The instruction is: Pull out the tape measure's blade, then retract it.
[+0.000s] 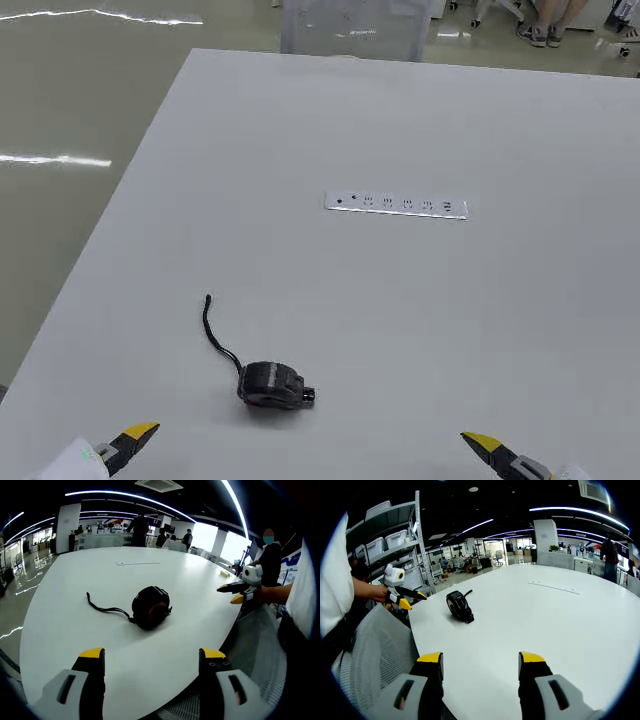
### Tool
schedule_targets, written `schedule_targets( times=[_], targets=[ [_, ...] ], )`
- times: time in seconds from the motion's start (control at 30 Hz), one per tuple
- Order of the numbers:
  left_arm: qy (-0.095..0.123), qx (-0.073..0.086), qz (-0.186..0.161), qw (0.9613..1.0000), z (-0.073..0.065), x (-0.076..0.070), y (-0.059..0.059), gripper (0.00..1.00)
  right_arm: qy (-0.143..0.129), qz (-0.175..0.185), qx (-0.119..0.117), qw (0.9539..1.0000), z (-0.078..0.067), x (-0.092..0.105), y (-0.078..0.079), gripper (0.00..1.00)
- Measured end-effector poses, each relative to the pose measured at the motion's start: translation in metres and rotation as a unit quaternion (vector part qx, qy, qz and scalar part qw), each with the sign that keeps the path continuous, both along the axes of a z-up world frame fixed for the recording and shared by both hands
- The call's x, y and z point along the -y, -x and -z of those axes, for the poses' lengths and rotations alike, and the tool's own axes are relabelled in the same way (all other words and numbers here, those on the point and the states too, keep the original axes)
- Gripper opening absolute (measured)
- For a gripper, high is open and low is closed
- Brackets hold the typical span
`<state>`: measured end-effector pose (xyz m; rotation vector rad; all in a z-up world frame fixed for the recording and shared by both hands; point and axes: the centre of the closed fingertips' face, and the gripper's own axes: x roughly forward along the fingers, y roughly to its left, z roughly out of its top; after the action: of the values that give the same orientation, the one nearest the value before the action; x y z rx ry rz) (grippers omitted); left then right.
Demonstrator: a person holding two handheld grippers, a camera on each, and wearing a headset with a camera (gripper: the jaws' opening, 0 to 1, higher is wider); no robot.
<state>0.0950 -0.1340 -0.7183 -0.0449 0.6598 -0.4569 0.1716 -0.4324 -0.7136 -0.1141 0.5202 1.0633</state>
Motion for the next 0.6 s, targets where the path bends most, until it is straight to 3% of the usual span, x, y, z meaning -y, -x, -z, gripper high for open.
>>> schedule_targets(
  times=[0.6],
  targets=[
    [-0.005,0.001,0.009,0.9999,0.000,-0.005,0.015,0.77,0.001,0.010,-0.001,0.9999,-0.002,0.016,0.010,0.63]
  ],
)
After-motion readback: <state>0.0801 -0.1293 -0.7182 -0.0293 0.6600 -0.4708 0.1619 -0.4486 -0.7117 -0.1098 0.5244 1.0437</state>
